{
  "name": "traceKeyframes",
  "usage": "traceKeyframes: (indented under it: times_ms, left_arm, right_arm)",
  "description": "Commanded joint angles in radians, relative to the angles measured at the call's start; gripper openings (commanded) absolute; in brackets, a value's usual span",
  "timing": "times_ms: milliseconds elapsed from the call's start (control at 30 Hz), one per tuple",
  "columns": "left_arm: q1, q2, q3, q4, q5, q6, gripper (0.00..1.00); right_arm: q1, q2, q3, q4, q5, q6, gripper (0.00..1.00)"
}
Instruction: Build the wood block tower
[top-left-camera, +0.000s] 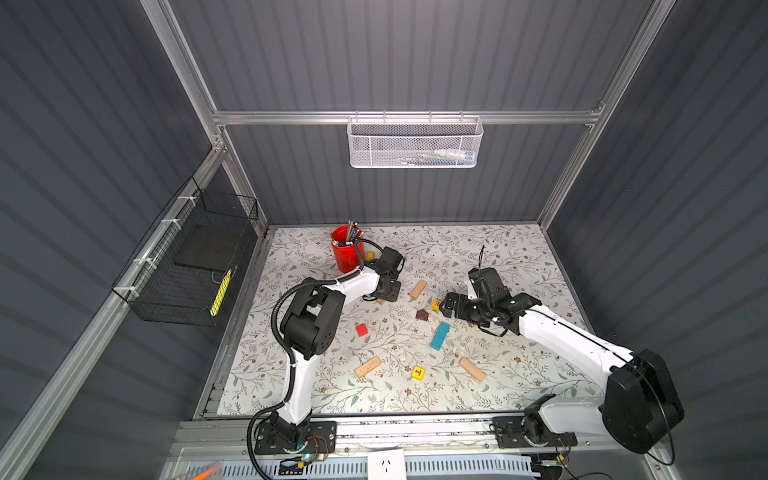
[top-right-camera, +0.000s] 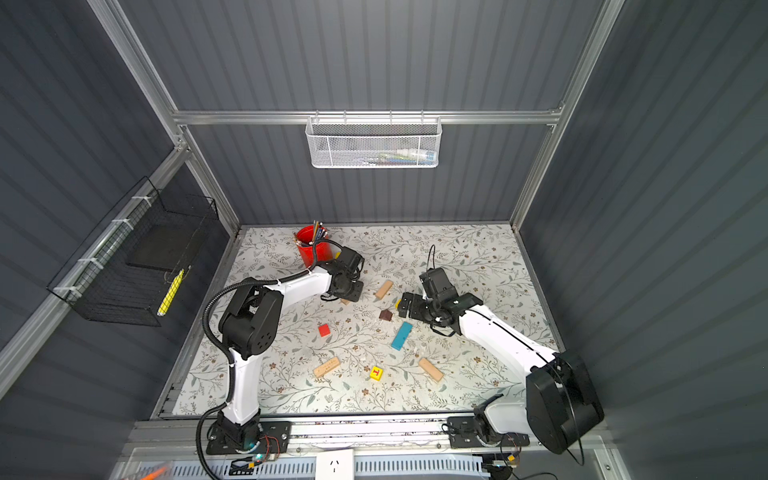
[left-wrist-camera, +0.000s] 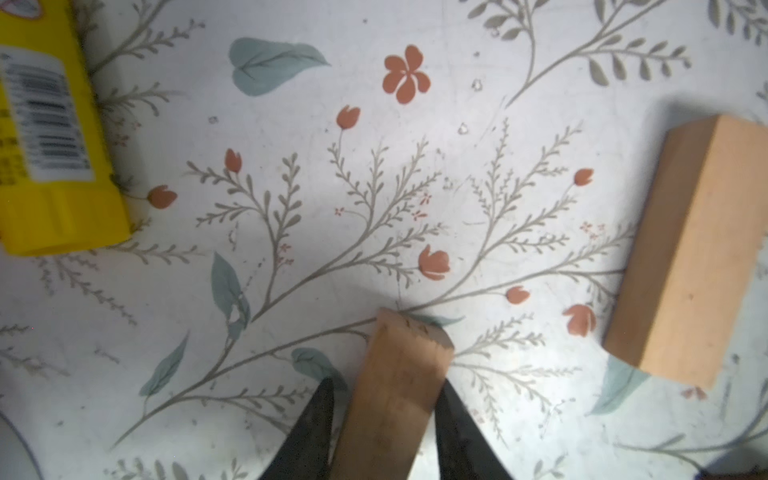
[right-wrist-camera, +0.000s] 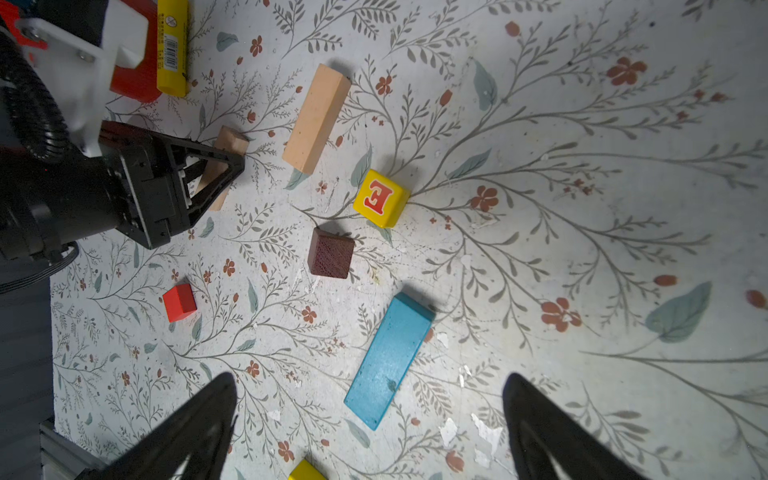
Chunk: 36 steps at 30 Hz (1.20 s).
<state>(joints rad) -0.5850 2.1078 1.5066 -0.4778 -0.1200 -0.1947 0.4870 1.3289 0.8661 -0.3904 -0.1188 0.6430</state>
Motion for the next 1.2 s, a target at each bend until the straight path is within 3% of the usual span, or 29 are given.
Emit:
traceKeyframes:
  times_ms: [0, 267, 467, 700, 1000, 1167]
  left_arm:
    - [-0.004, 0.005, -0.001, -0.078, 0.03, -0.074, 0.35]
    - [-0.024, -0.05, -0.084, -0.093, 0.047, -0.308, 0.21]
    - [-0.1, -0.097, -0.171, -0.101, 0.007, -0.479, 0.15]
    - [-0.189, -0.132, -0.228, -0.127, -0.059, -0.553, 0.16]
    - [-0.202, -0.165, -0.302, -0.152, -0.123, -0.588, 0.18]
    - [-0.202, -0.178, -0.325, -0.109, -0.096, -0.578, 0.31]
  right_arm:
    - [0.003, 0.007, 0.02, -0.004, -0.017, -0.018, 0.99]
    - [0.003, 0.032, 0.032, -0.013, -0.043, -0.037, 0.99]
    - [0.003, 0.056, 0.04, -0.031, -0.065, -0.037, 0.99]
    - [0.005, 0.072, 0.038, -0.06, -0.065, -0.021, 0.99]
    - [0.011, 0.087, 0.064, -0.089, -0.066, -0.003, 0.99]
    - [0.021, 0.122, 0.096, -0.116, -0.039, 0.013, 0.99]
